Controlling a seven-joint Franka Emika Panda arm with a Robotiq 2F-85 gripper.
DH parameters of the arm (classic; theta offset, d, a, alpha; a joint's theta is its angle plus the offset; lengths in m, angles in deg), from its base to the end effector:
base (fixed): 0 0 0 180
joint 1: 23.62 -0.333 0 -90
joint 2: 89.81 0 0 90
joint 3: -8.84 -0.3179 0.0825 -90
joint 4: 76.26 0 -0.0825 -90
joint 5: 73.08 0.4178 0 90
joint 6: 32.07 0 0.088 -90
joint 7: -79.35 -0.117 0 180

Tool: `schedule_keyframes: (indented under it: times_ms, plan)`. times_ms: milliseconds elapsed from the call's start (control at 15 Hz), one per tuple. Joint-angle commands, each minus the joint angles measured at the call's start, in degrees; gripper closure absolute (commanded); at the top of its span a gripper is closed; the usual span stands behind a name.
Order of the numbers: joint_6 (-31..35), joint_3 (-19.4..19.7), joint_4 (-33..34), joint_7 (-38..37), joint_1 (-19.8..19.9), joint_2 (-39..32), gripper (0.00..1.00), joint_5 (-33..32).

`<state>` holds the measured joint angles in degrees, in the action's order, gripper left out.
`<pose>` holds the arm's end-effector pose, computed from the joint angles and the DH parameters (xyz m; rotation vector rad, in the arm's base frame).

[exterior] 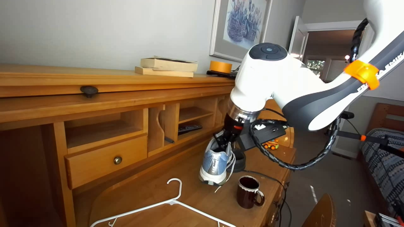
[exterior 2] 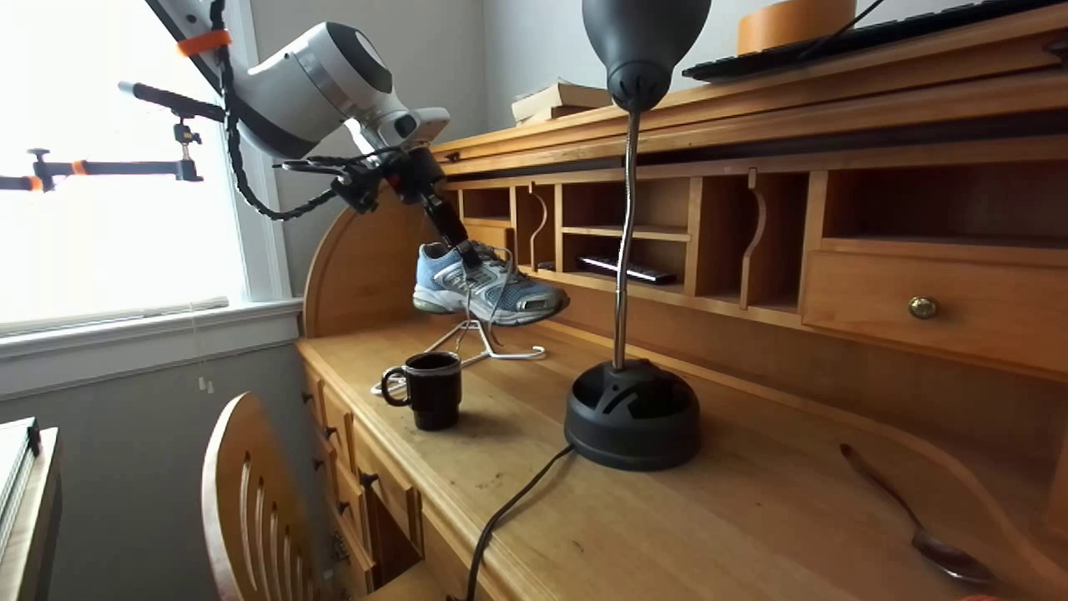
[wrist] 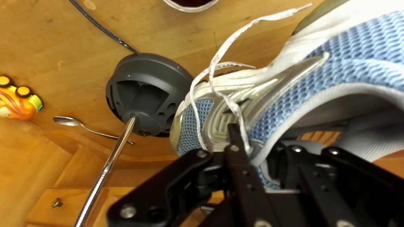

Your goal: Remove the cup from the shoe and place the shoe on top of the cup

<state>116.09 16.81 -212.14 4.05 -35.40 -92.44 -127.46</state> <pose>0.5360 0.0461 0.2844 2.6571 -0.6254 0.6624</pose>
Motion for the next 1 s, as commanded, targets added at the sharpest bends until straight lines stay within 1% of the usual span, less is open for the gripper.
schedule_keyframes:
  times_ms: [0, 267, 533, 800, 933]
  plan:
    - [-0.29, -3.49, -6.23, 0.05, 4.86, 7.52, 0.96, -1.33]
    - [0.78, -5.07, -11.05, 3.75, 8.34, 12.18, 0.96, 0.98]
    - [1.49, -5.85, -15.08, 6.23, 10.42, 16.05, 0.96, 2.9]
    - [1.08, -6.72, -17.56, 6.74, 11.8, 18.21, 0.96, 5.49]
    - [1.28, -7.32, -18.69, 6.24, 12.57, 19.01, 0.96, 5.72]
